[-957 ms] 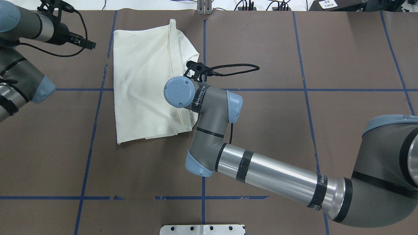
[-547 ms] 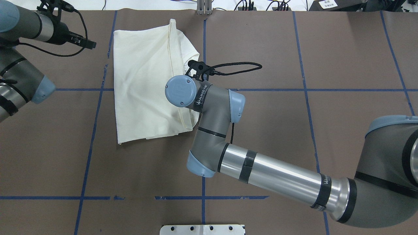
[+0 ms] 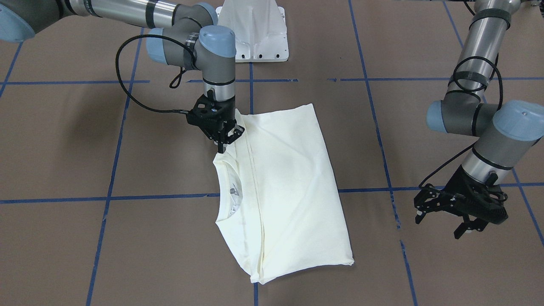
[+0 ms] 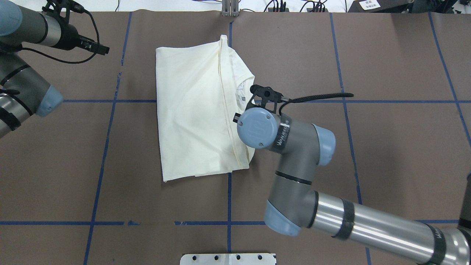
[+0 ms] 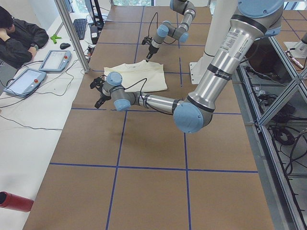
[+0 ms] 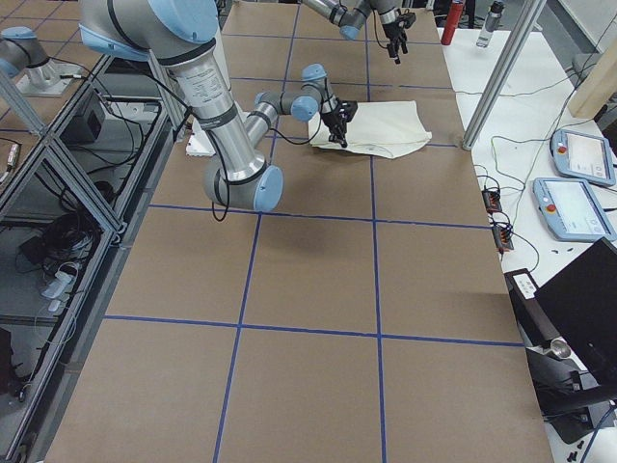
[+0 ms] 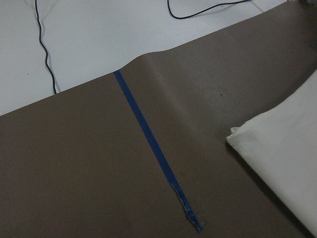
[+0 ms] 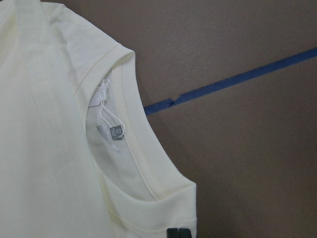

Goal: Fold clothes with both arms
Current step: 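Press and smooth the folded shirt's collar edge with the right gripper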

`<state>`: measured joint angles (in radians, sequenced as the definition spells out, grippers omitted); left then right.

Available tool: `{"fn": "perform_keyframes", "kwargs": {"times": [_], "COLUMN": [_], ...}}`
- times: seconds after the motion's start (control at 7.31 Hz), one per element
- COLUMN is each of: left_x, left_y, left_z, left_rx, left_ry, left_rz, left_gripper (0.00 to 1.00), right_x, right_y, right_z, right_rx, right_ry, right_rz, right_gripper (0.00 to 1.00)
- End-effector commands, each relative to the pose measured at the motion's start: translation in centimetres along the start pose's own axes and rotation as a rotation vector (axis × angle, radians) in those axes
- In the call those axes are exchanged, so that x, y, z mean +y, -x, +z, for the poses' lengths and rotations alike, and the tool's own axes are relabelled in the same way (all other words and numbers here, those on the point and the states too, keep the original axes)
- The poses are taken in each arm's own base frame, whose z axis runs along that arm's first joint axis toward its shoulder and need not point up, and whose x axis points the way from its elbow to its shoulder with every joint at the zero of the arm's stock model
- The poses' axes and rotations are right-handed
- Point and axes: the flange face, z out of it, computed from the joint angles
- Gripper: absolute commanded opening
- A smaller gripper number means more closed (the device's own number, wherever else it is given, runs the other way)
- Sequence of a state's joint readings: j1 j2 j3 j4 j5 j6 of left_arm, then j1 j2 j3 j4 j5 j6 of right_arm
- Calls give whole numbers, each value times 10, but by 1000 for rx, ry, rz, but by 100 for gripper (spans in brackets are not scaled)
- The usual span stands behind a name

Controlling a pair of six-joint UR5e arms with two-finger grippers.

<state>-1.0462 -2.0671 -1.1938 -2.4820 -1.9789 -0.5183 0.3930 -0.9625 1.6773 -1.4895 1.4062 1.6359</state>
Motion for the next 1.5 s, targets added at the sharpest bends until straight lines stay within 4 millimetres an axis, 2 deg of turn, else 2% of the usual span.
{"fn": "perform_keyframes", "kwargs": {"times": [0.0, 0.14, 0.27, 0.41, 0.68, 0.82, 1.09, 1.23, 1.37], "left_x": [0, 2, 6, 19, 35, 58, 104, 106, 109], "left_y": [0, -1, -3, -8, -32, -41, -60, -65, -70], "left_z": [0, -2, -9, -23, -62, -87, -141, -149, -145], "left_rx": [0, 3, 12, 57, 126, 147, 189, 196, 200], "left_ry": [0, -2, -6, 10, 0, 2, 18, 16, 27], "left_rz": [0, 2, 4, -28, -211, -278, -365, -363, -376], "left_gripper": [100, 100, 100, 100, 100, 100, 100, 100, 100], "right_x": [35, 35, 36, 27, 17, 20, 56, 73, 86], "right_y": [-38, -49, -44, -44, -37, -35, -33, -23, -24], "right_z": [-8, -17, -28, -29, -58, -61, -61, -66, -68], "right_rx": [-7, -17, -31, -15, -74, -84, -89, -103, -113], "right_ry": [-32, -24, 2, 27, 65, 71, 79, 86, 95], "right_rz": [-44, -50, -58, -57, -160, -174, -219, -290, -406], "right_gripper": [0, 0, 79, 100, 100, 100, 100, 88, 73]}}
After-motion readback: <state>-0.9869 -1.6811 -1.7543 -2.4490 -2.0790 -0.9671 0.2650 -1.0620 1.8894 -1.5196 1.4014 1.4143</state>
